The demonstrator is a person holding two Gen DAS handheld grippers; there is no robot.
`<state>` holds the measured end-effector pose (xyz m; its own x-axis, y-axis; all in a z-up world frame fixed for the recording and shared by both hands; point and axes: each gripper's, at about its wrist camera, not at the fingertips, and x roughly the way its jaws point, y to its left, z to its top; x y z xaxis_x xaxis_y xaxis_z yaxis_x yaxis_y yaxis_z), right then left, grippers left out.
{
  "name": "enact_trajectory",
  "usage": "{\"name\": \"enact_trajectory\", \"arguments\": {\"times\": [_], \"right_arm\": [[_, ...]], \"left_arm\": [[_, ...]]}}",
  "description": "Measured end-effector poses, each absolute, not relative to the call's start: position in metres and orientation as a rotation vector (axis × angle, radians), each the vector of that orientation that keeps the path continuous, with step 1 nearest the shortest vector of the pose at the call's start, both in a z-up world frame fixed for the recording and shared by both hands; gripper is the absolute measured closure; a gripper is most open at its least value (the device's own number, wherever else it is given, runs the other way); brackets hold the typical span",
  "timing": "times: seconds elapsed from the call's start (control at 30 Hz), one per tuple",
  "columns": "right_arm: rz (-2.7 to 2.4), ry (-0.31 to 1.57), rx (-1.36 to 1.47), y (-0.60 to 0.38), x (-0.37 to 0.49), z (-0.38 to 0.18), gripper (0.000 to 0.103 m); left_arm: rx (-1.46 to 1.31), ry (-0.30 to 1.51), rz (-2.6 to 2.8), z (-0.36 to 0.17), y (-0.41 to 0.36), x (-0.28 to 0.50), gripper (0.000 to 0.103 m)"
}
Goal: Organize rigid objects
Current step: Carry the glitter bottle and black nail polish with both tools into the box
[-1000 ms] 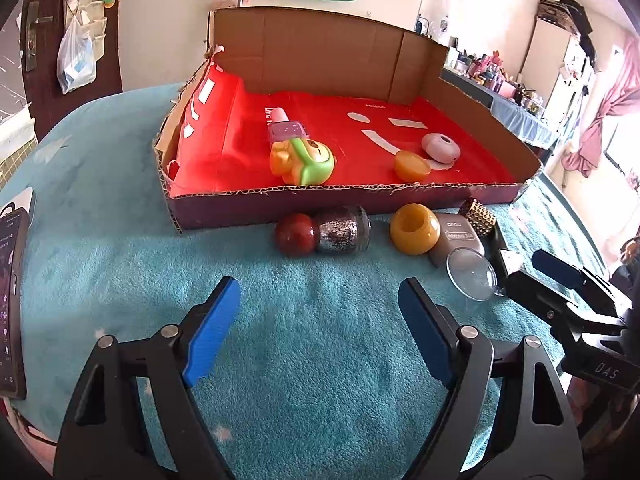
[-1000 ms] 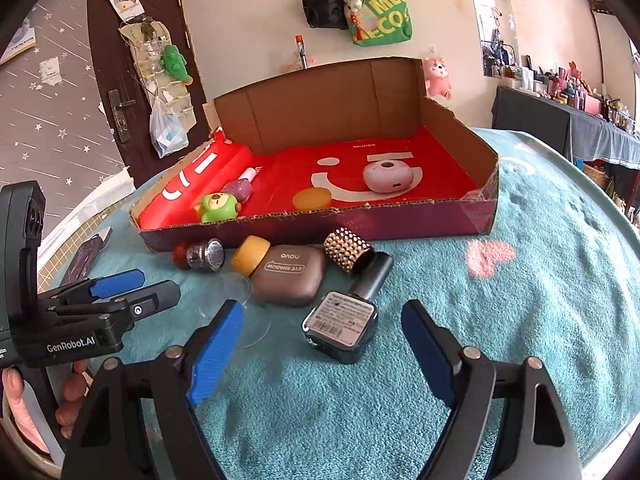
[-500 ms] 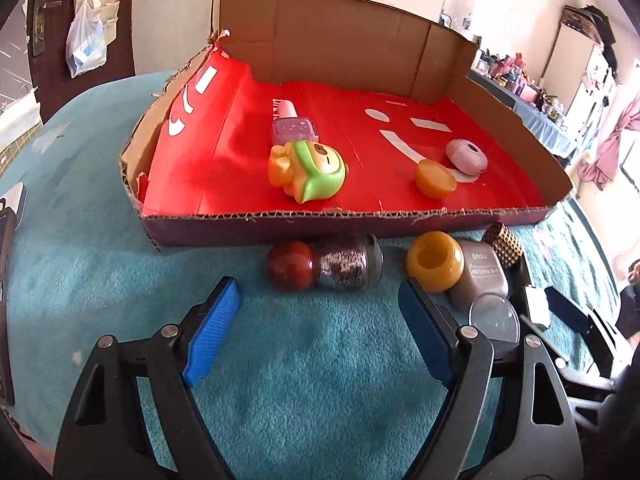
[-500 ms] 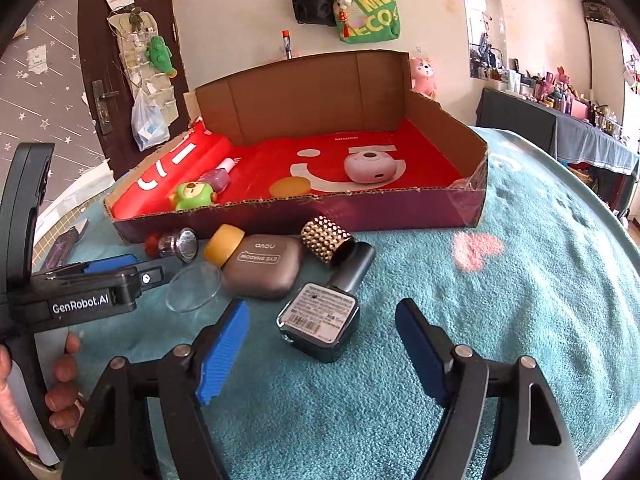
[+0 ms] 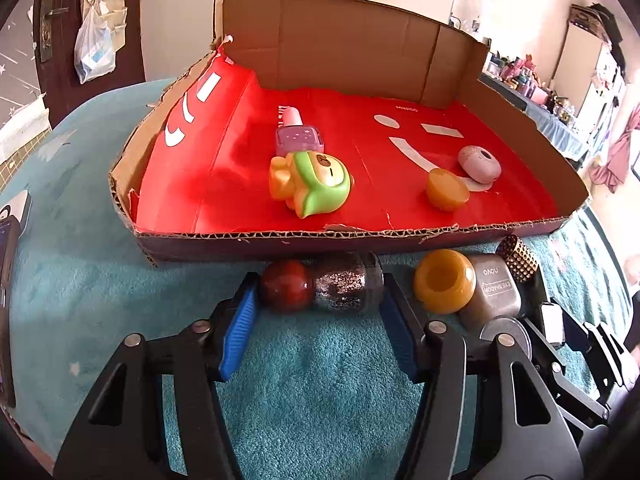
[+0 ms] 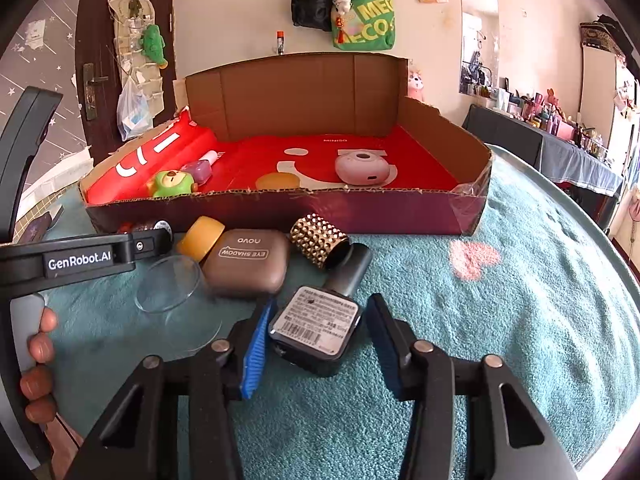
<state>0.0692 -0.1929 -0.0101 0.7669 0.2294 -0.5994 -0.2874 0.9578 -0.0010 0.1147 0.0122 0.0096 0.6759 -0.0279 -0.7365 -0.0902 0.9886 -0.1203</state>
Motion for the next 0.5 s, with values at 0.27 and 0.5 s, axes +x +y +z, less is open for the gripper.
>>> {"name": "enact_trajectory", "arguments": {"times": [0.27,0.5], "right_arm": [[0.289,0.620,-0.119,-0.197,0.056,-0.011,0.058],[0.297,0.607,-0.092,-0.200,0.056,-0.013,0.058]], "left_arm": [[-0.176,0.834,0.002,0.010,0.021,0.093,0.046],[-0.168,0.827,0.016,0.009,0.019,0.089,0.046]]}}
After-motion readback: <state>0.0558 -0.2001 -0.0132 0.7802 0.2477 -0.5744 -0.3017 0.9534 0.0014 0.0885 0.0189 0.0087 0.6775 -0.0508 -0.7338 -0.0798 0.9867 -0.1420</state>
